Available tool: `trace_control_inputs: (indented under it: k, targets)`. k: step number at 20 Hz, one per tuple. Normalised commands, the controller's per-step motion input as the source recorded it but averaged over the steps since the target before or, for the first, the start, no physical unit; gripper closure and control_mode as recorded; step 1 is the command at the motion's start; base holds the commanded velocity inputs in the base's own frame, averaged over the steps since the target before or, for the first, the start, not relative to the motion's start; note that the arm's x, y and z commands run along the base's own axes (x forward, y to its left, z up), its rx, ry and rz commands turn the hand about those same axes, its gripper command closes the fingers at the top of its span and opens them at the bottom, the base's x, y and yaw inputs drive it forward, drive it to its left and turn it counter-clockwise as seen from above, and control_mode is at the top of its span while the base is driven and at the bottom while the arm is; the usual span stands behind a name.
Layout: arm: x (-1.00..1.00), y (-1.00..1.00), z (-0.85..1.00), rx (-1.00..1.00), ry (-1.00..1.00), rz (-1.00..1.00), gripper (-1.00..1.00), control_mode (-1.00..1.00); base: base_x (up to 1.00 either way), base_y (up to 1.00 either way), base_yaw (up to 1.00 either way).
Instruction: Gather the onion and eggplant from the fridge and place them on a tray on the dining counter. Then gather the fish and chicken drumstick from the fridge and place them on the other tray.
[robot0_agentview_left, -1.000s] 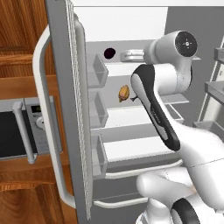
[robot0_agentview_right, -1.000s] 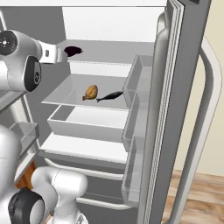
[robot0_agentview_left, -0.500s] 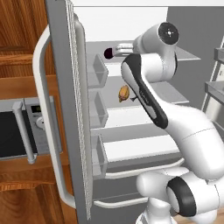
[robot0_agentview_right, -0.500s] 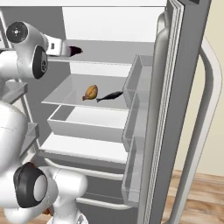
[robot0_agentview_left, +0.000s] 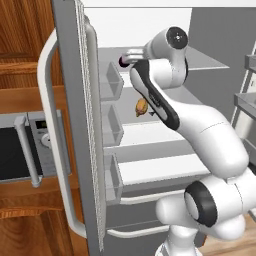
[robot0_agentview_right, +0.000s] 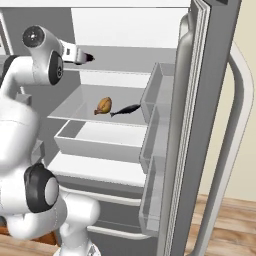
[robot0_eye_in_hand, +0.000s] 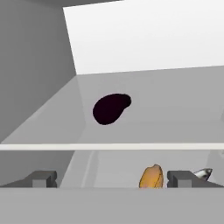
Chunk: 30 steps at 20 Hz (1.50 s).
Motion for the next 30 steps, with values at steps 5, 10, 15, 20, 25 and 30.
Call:
trace_control_inputs:
  k: [5, 10, 15, 20, 25, 30]
  targets:
    - [0.40, 0.08, -0.07, 0.00, 0.02, 0.00, -1.00, -1.00, 0.00, 0.00, 0.00]
    - [0.34, 0.26, -0.01, 0.00, 0.06, 0.00, -1.00, -1.00, 0.00, 0.00, 0.00]
    - [0.41, 0.15, -0.14, 0.00, 0.06, 0.00, -1.00, -1.00, 0.00, 0.00, 0.00]
    - [0.40, 0.00, -0.25, 0.00, 0.00, 0.00, -1.00, -1.00, 0.00, 0.00, 0.00]
    - [0.36, 0.00, -0.18, 0.00, 0.00, 0.00, -1.00, -1.00, 0.00, 0.00, 0.00]
    - [0.34, 0.00, 0.00, 0.00, 0.00, 0.00, -1.00, -1.00, 0.00, 0.00, 0.00]
